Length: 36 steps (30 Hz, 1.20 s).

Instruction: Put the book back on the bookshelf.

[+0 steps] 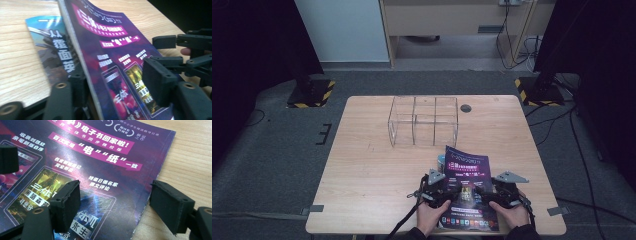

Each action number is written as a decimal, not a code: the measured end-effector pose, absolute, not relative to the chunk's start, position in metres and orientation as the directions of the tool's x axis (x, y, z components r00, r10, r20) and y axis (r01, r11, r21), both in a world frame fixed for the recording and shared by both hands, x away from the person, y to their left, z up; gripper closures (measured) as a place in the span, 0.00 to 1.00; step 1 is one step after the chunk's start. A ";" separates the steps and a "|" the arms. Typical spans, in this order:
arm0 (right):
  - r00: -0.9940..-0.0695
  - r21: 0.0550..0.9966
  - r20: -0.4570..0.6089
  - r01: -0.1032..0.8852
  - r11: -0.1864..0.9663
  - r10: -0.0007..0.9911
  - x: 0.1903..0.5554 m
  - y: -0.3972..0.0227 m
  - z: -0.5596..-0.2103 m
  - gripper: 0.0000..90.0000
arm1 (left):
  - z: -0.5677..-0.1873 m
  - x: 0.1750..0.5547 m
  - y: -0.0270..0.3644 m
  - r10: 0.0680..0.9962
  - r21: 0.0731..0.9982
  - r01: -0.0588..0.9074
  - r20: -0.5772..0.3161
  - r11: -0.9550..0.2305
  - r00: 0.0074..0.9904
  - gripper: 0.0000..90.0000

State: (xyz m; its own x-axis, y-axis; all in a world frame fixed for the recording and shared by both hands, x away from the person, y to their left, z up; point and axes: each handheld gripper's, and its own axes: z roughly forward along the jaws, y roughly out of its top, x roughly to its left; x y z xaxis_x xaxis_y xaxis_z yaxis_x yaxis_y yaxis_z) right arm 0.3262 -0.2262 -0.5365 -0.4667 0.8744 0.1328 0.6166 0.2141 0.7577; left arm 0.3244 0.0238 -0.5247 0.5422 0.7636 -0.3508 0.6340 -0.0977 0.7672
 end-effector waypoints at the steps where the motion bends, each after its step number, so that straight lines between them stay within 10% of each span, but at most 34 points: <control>1: -0.467 0.758 0.134 0.617 0.214 0.874 0.326 -0.226 -0.536 0.27 | -0.525 0.324 0.024 0.764 0.767 0.634 -0.351 -0.098 0.542 0.53; 10: -0.459 0.760 0.157 0.622 0.190 0.874 0.327 -0.228 -0.536 0.28 | -0.520 0.326 0.027 0.810 0.749 0.654 -0.314 -0.110 0.496 0.86; 36: -0.487 0.796 0.299 0.601 0.066 0.821 0.327 -0.246 -0.519 0.23 | -0.480 0.307 0.035 0.726 0.852 0.523 -0.355 -0.007 0.589 0.94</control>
State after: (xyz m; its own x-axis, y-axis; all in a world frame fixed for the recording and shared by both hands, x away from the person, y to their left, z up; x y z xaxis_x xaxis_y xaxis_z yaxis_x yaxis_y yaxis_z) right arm 0.3273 -0.2465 -0.5188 -0.4866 0.8208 0.2990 0.6011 0.0663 0.7964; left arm 0.3074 0.0354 -0.4802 0.5888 0.7259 -0.3554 0.5234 -0.0074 0.8521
